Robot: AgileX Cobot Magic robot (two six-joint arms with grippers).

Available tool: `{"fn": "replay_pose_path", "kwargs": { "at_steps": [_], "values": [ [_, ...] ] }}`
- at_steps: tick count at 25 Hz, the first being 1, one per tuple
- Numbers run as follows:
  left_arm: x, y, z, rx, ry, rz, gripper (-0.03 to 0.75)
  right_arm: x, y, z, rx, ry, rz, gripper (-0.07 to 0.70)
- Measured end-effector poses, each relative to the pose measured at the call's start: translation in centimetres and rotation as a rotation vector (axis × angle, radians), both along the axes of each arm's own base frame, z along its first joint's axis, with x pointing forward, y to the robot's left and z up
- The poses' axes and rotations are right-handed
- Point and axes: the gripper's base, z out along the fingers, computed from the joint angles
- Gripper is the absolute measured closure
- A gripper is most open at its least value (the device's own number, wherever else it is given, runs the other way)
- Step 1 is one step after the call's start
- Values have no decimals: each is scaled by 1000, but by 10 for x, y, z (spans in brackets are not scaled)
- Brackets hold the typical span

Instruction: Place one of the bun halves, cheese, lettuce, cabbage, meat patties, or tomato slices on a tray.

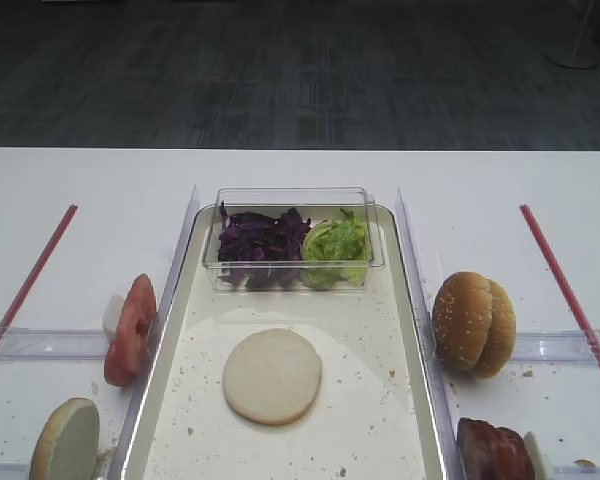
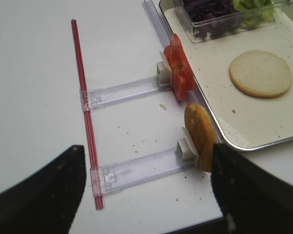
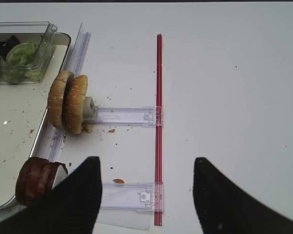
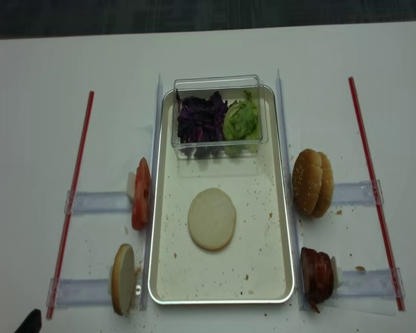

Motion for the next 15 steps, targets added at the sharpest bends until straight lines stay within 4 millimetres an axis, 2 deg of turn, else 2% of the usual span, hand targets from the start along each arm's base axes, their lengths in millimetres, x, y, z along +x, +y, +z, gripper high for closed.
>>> {"fn": "replay_pose_path", "kwargs": {
  "at_steps": [15],
  "values": [
    [0, 0, 0, -12, 2, 13, 223, 0, 0, 0, 3, 0, -2, 186]
  ]
}}
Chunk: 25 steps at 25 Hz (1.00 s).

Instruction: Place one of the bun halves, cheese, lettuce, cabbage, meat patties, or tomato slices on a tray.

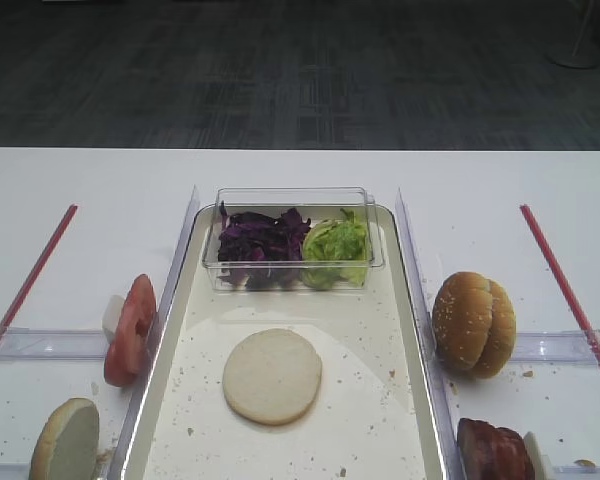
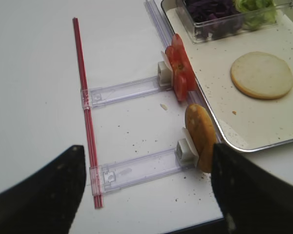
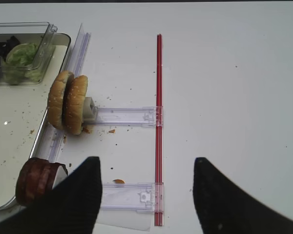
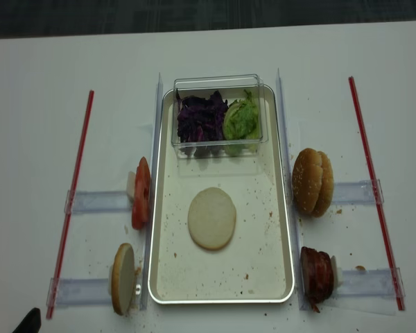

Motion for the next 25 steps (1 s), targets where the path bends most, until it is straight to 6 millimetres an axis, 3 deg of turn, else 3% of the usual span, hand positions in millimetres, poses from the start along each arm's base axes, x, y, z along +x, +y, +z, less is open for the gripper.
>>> {"fn": "replay_pose_path", "kwargs": {
  "at_steps": [15, 25],
  "values": [
    [0, 4, 0, -14, 5, 66, 223, 0, 0, 0, 0, 0, 0, 186],
    [0, 1, 0, -1, 1, 20, 223, 0, 0, 0, 0, 0, 0, 186]
  ]
}}
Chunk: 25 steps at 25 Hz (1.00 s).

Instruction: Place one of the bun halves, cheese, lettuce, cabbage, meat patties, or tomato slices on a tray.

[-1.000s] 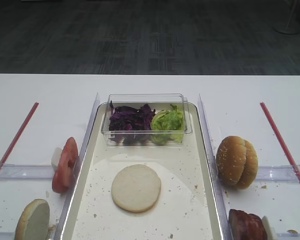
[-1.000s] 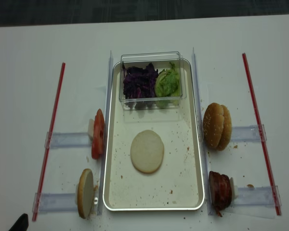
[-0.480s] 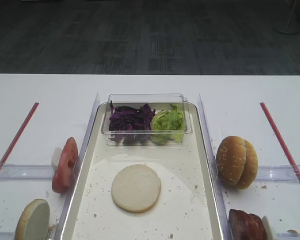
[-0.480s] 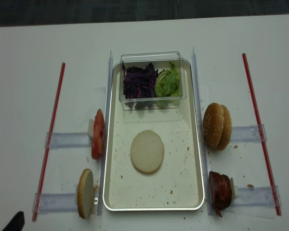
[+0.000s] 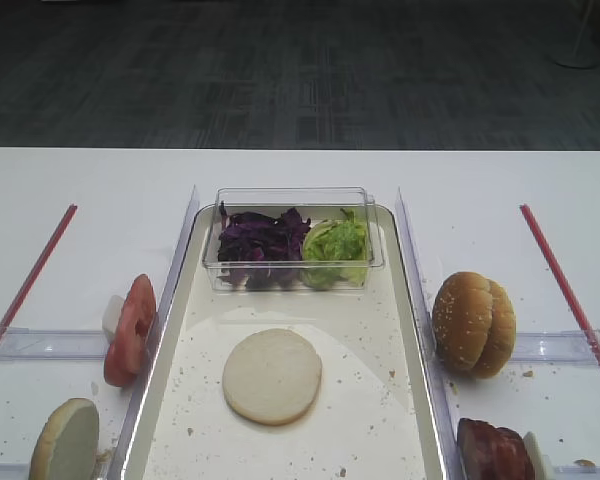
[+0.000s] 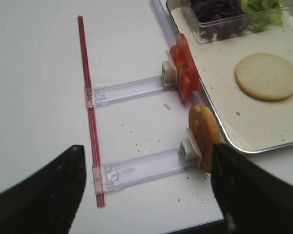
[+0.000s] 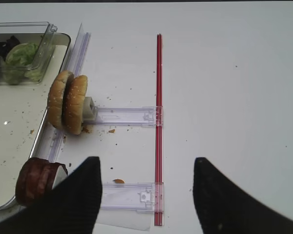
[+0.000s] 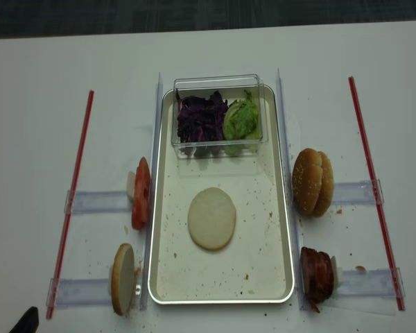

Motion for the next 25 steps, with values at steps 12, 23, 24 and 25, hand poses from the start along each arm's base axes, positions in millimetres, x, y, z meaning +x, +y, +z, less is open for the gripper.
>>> {"fn": "replay_pose_path", "kwargs": {
  "at_steps": [12, 23, 24, 25],
  "values": [
    [0, 0, 0, 4, -1, -2, 223, 0, 0, 0, 0, 0, 0, 186],
    [0, -1, 0, 5, -1, 73, 223, 0, 0, 0, 0, 0, 0, 186],
    [0, -1, 0, 5, -1, 79, 223, 0, 0, 0, 0, 0, 0, 186],
    [0, -1, 0, 5, -1, 80, 223, 0, 0, 0, 0, 0, 0, 186]
  ]
}}
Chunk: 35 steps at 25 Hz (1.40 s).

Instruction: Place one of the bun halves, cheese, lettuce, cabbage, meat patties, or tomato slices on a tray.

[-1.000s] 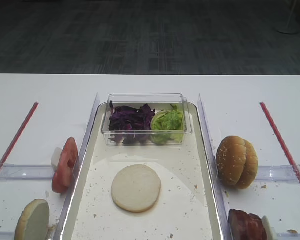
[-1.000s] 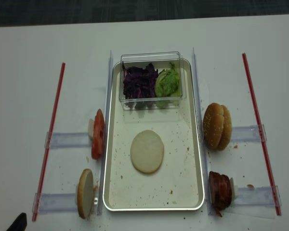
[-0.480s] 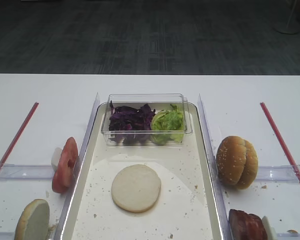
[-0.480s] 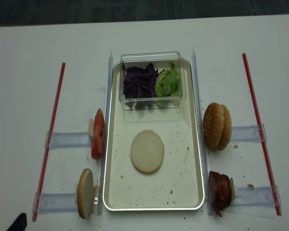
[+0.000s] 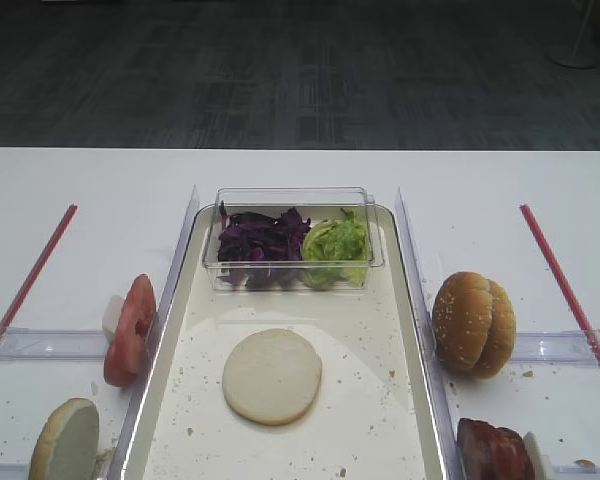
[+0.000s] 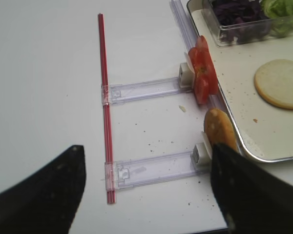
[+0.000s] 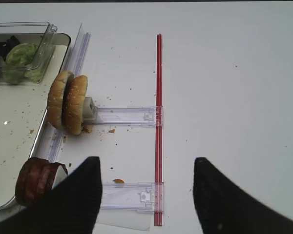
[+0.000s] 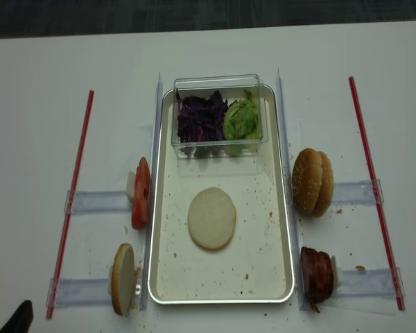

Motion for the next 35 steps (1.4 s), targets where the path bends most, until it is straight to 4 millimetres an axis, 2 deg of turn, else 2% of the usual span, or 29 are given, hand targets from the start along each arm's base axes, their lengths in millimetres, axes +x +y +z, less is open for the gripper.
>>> {"fn": "replay_pose_path", "kwargs": {
  "at_steps": [35],
  "values": [
    [0, 0, 0, 1, 0, 0, 223, 0, 0, 0, -3, 0, 2, 186]
  ]
}}
